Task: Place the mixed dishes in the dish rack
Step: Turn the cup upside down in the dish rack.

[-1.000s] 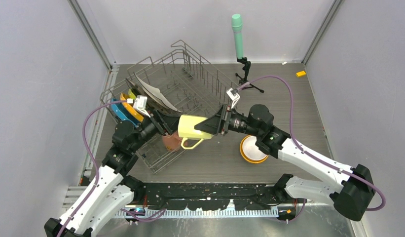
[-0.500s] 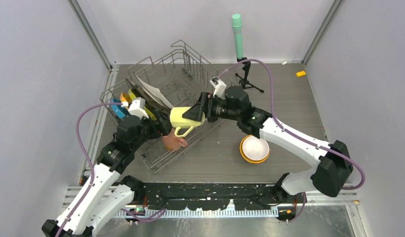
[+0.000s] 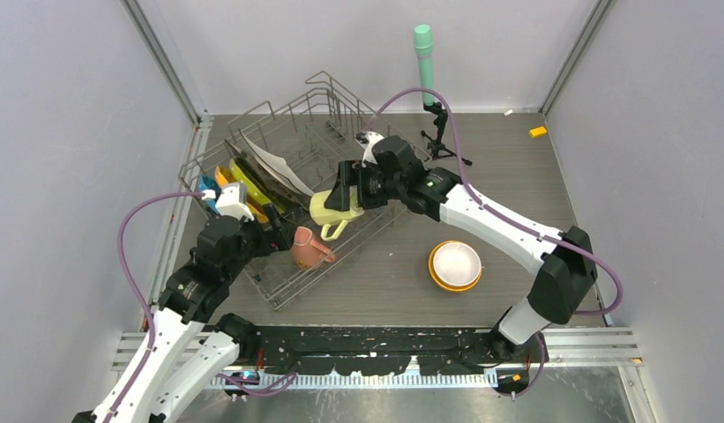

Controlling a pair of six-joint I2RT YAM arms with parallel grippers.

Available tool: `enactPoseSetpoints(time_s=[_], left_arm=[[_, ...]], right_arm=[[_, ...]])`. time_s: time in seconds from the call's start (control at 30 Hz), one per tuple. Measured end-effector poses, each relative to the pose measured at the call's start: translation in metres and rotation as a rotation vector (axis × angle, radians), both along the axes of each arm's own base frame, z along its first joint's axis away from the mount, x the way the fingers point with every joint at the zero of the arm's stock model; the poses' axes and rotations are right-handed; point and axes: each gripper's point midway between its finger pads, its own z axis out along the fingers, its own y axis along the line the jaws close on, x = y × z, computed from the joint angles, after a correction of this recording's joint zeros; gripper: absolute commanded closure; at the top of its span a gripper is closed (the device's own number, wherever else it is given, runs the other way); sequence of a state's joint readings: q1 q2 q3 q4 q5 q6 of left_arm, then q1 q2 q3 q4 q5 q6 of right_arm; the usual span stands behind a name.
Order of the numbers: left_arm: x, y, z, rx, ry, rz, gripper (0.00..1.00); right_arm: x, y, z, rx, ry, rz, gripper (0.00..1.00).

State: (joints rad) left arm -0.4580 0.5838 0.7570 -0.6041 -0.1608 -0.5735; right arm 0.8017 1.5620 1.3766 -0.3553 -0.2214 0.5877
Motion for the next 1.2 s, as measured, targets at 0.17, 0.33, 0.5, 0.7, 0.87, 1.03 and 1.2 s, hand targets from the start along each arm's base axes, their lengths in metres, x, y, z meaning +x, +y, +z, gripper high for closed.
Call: enactPoseSetpoints(time_s=[0.17,0.33,0.5,0.7,0.87,1.03,1.2], left_arm=[[-0.004,0.005,-0.001,0.015,0.0,0.012,0.07],[-0.007,0.007,-0.003,0.02,0.009,0.012,0.07],[-0.008,0.007,-0.001,0.016,0.003,0.012,0.07],[-0.009,0.008,-0.001,0.015,0.0,0.012,0.07],[-0.011,0.009,0.001,0.013,-0.005,0.015,0.07],[-0.011,0.01,-0.001,0.015,-0.001,0.015,0.07],[-0.012,0.01,0.0,0.014,-0.003,0.015,0.07]], right_arm=[[0.008,0.004,-0.003,-0.162,-0.057,0.034,1.0],[0.005,0.016,-0.005,-0.363,-0.149,0.122,1.0],[0.007,0.016,-0.018,-0.566,-0.211,0.183,1.0],[0.013,0.008,-0.043,-0.748,-0.222,0.227,1.0],[0.017,0.006,-0.065,-0.816,-0.204,0.259,0.96],[0.019,0.009,-0.089,-0.858,-0.183,0.289,0.71],[0.019,0.009,-0.104,-0.885,-0.163,0.303,0.48]])
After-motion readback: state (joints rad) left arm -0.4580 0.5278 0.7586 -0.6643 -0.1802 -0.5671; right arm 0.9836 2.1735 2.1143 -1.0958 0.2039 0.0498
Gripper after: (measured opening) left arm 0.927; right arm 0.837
